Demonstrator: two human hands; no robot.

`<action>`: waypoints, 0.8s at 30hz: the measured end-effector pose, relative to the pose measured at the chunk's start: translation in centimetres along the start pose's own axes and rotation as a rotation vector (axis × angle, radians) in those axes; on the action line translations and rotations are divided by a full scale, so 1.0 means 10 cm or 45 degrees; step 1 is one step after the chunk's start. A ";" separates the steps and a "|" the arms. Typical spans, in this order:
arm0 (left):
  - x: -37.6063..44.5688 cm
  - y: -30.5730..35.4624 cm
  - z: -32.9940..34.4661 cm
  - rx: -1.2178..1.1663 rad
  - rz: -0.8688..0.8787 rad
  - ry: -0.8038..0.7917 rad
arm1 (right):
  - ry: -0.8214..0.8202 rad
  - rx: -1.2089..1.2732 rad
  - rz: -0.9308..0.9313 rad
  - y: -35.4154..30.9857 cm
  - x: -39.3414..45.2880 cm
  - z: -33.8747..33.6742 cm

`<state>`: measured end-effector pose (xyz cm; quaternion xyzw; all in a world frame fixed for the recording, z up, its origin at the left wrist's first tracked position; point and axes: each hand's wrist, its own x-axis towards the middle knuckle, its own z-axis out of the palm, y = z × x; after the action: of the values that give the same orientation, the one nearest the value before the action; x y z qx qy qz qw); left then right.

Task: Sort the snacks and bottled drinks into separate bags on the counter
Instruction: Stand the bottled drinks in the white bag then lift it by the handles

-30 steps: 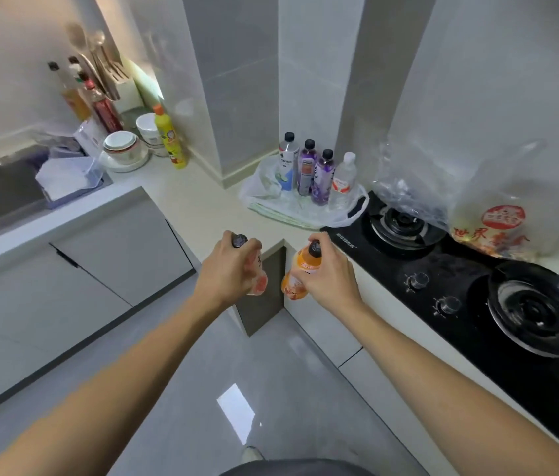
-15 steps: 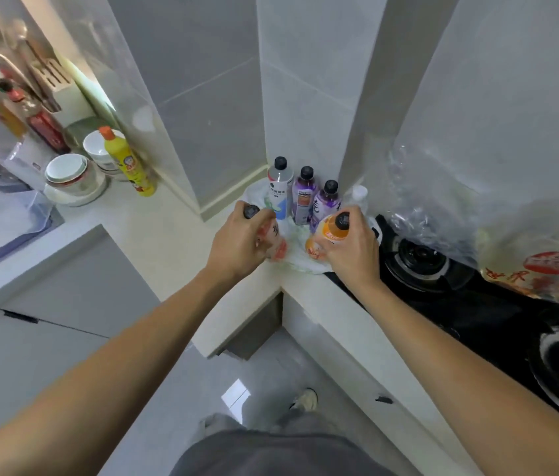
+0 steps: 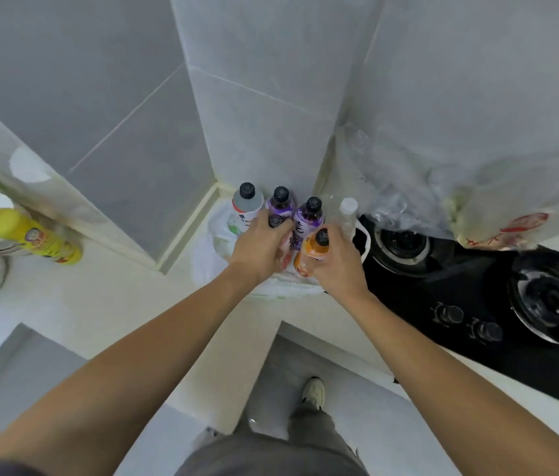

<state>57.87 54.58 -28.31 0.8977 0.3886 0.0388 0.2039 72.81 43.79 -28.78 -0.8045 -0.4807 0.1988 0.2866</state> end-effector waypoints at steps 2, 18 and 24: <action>0.06 -0.06 0.03 0.009 0.070 -0.015 | 0.020 -0.029 0.039 -0.03 0.07 0.07; -0.13 -0.19 0.13 -0.175 0.165 0.124 | 0.302 -0.349 -0.110 -0.11 -0.10 0.14; -0.59 -0.43 0.48 -0.104 0.084 0.122 | 0.464 -0.313 -0.331 0.01 -0.48 0.29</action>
<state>51.92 51.39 -33.84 0.8981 0.3663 0.1040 0.2201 68.93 40.24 -30.78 -0.7873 -0.5410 -0.0479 0.2918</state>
